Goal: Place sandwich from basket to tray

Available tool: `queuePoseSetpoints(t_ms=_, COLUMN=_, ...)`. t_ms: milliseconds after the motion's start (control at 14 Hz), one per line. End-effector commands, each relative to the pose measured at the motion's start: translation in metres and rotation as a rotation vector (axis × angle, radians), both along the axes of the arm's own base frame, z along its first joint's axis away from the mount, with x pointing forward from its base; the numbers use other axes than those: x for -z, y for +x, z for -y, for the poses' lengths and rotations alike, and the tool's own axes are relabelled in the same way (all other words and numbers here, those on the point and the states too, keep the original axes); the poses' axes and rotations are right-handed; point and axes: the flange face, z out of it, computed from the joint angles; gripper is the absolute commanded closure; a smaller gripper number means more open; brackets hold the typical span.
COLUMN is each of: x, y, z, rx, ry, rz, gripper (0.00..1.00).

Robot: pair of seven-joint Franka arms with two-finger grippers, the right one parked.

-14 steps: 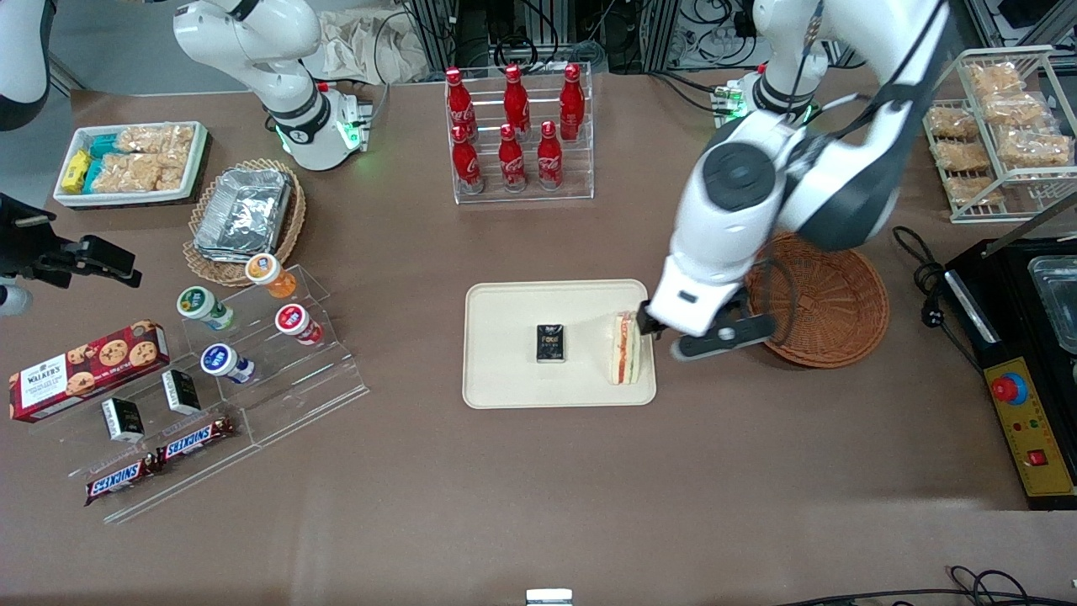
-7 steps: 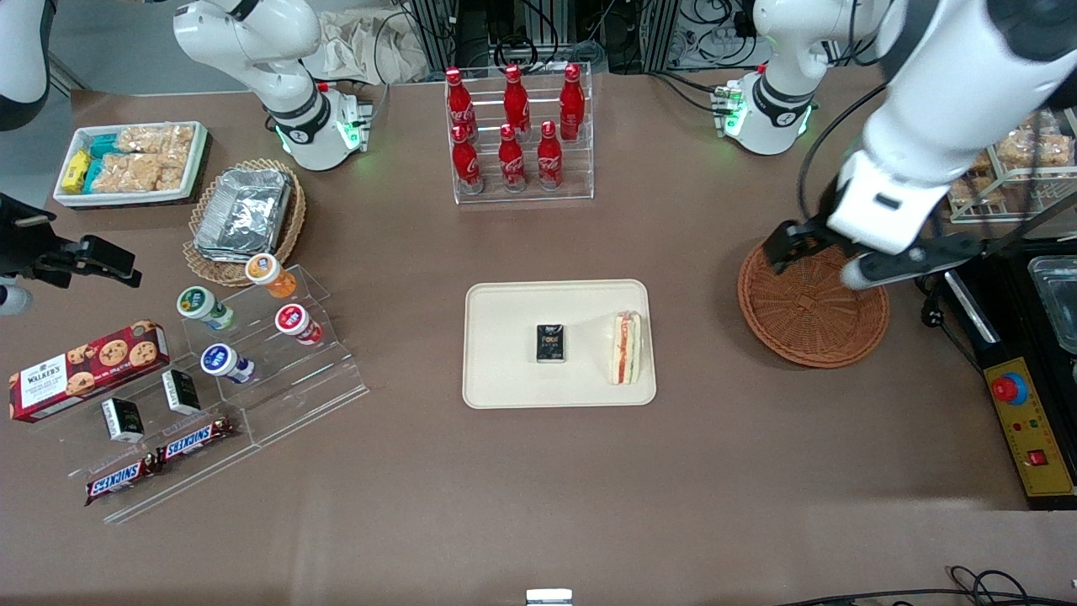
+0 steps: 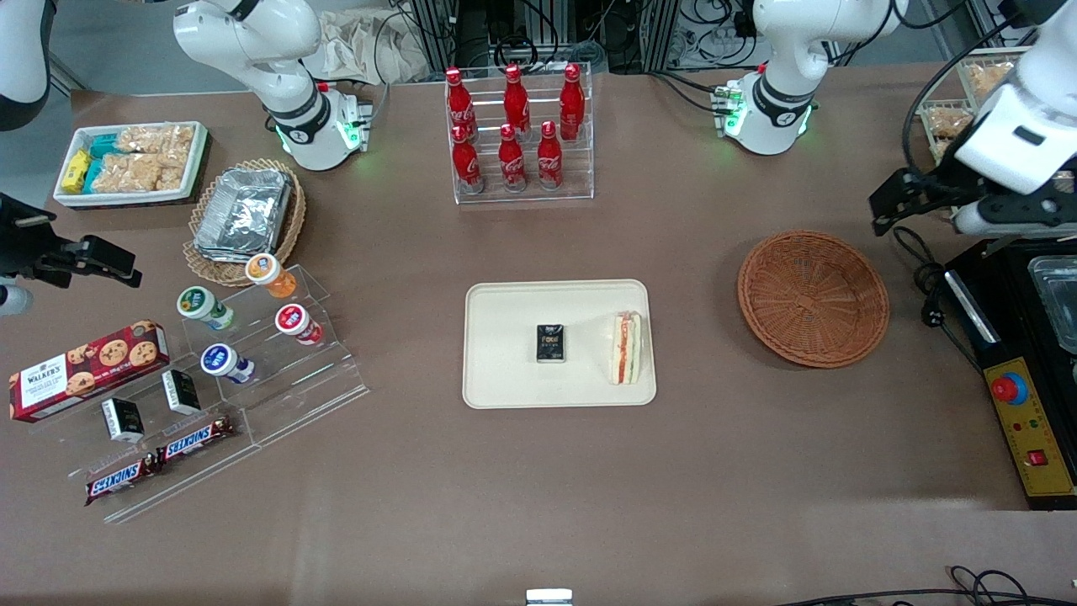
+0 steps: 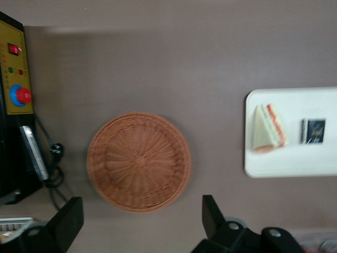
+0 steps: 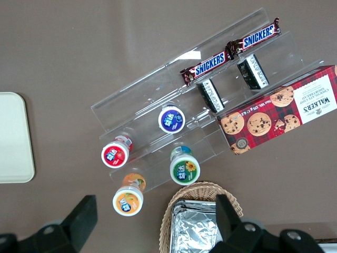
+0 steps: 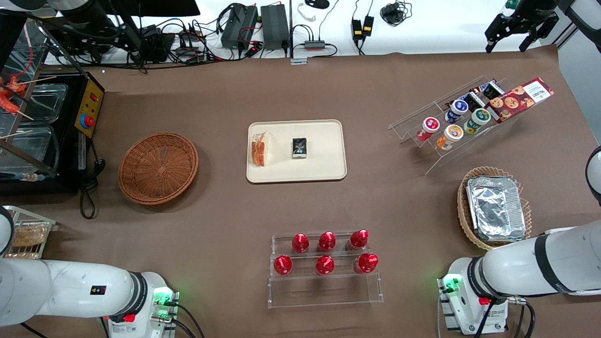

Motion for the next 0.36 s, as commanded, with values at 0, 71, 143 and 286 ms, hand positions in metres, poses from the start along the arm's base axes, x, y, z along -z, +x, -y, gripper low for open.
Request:
queuePoseSetpoints(t_ms=0, x=-0.0079, y=-0.0117, z=-0.0124, rx=0.059, ry=0.004, rz=-0.005, gripper=0.0)
queuePoseSetpoints(t_ms=71, x=-0.0096, y=-0.0089, z=-0.0123, rx=0.061, ry=0.005, rz=-0.002, gripper=0.0)
queuePoseSetpoints(t_ms=143, x=-0.0088, y=-0.0074, z=-0.0114, rx=0.062, ry=0.007, rz=-0.003, gripper=0.0)
queuePoseSetpoints(t_ms=286, x=-0.0085, y=-0.0065, z=-0.0121, rx=0.061, ry=0.008, rz=-0.005, gripper=0.0)
